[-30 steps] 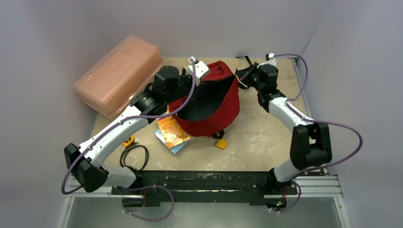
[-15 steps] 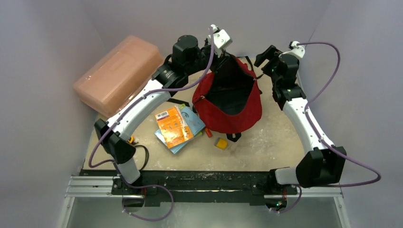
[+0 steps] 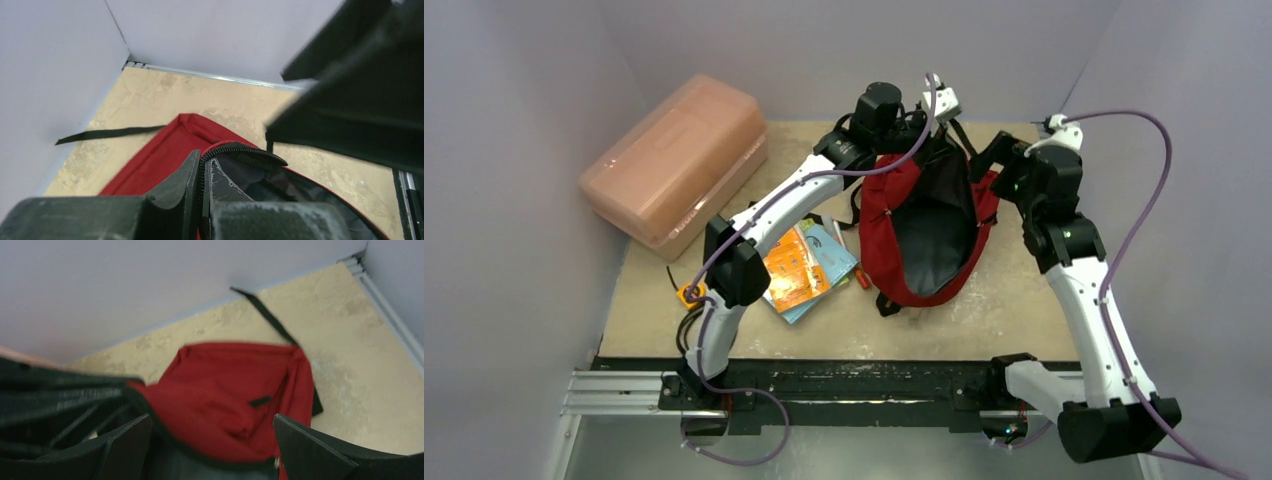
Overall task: Pack the student bag
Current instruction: Unzip the student bag at the center of the board, then adjust the student bag at the center of the board.
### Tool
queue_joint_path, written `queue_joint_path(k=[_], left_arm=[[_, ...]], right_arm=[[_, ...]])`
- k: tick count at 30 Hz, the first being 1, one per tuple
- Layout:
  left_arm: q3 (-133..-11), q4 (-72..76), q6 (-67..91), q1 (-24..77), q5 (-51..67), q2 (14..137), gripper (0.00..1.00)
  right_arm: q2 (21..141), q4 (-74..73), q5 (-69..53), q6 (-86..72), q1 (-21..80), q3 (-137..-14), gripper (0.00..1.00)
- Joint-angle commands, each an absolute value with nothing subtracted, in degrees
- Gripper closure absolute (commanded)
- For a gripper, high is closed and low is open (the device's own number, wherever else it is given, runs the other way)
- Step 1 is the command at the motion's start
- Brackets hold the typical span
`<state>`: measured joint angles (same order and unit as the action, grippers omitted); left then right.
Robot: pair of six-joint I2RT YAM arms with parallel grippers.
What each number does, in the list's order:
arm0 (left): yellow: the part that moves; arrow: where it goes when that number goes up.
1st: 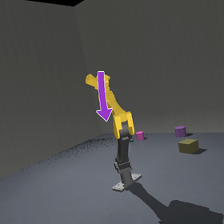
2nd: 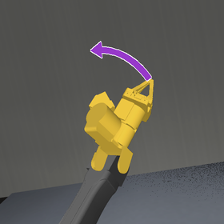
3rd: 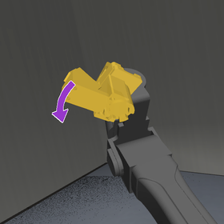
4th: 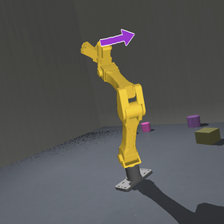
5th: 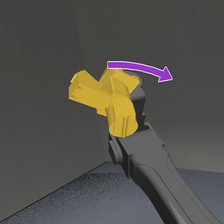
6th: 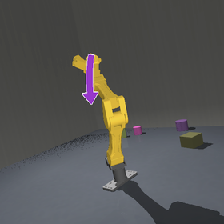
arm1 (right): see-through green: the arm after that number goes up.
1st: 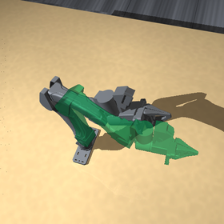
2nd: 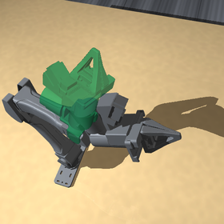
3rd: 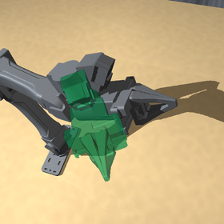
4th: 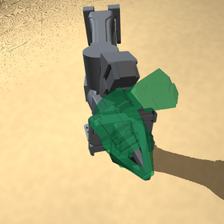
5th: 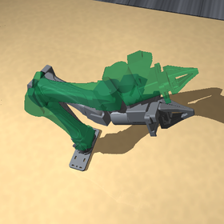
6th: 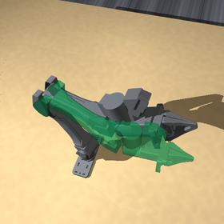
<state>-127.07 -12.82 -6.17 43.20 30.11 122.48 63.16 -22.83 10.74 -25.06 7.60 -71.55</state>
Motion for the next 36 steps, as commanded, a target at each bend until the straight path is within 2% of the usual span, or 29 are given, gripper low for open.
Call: queue_joint_path(k=[1,5,9,13,17,20,24,30,32,35,36], left_arm=[[-132.72,-10.5,-4.45,43.16,33.91,124.7,1.0],[-135.41,-10.76,-4.42,43.07,32.12,128.2,1.0],[-139.75,-11.32,-4.13,42.85,28.74,132.21,1.0],[-140.64,-9.95,-2.25,42.55,27.58,133.26,1.0],[-139.94,-10.56,-0.45,41.84,27.61,133.06,1.0],[-140.43,-11.88,3.18,40.83,27.46,133.0,1.0],[-140.51,-12.01,7.17,39.23,28.8,132.4,1.0],[-141.17,-12.43,12.86,38.55,32.12,132.34,0.99],[-141.45,-13.57,15.26,38.27,31.63,132.3,0.89],[-141.5,-17.52,16.93,37.71,31.9,130.9,0.52],[-141.1,-19.74,16.45,37.51,31.52,129.93,0.44]], right_arm=[[55.77,-28.39,1.95,-26.63,7.74,-62.15,0.04],[50.06,-26.63,-2.56,-28.54,7.75,-53.89,0.05],[49.16,-25.12,-6.88,-29.93,7.77,-48.28,0.07],[51.28,-15.88,-12.3,-31.42,7.78,-42.17,0.06],[57.85,-0.07,-13.17,-37.41,7.75,-36.96,0.06],[64.92,11.54,-11.42,-39.02,7.81,-37.72,0.06],[77.31,20.39,-4.07,-43.43,7.77,-41.9,0.06],[89.81,41.07,7.11,-50.01,7.8,-43.68,0.07],[92.96,45.85,9.62,-52.4,7.7,-44.84,0.07],[97.87,45.15,10.65,-52.51,7.56,-50.28,0.06],[98.99,43.17,11.02,-51.9,7.58,-52.5,0.06]])
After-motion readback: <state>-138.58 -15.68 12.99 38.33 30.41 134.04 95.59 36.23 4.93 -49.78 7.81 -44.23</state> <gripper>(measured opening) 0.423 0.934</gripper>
